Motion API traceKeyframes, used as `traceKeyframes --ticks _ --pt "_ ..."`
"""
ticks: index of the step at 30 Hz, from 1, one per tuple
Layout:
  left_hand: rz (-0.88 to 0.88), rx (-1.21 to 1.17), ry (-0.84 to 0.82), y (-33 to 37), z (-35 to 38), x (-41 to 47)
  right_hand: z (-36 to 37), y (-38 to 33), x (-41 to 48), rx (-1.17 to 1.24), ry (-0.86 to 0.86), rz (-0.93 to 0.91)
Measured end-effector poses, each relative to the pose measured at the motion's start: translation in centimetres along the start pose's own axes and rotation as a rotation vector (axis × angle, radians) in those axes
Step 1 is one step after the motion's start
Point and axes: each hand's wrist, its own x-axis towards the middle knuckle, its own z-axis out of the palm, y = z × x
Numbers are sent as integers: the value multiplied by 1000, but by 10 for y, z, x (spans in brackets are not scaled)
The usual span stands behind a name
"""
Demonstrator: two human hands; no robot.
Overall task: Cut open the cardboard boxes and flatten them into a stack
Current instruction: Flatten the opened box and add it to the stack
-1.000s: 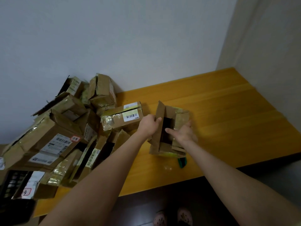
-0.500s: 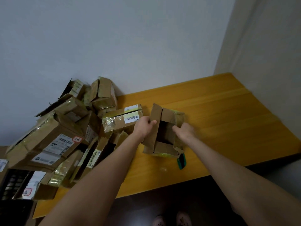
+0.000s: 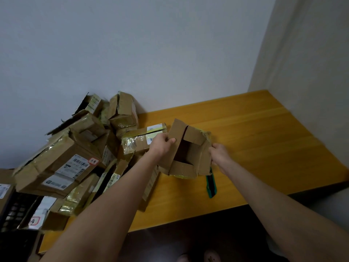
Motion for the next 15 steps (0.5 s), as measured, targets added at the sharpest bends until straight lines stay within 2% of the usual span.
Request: traceKeyframes --ticks 7,12,15 --pt "19 -32 33 0 -5 -3 2 1 0 29 2 23" --pt "183 147 17 19 5 -11 2 -14 6 -220 197 55" --pt "212 161 10 21 7 -14 -6 -21 11 -467 270 21"
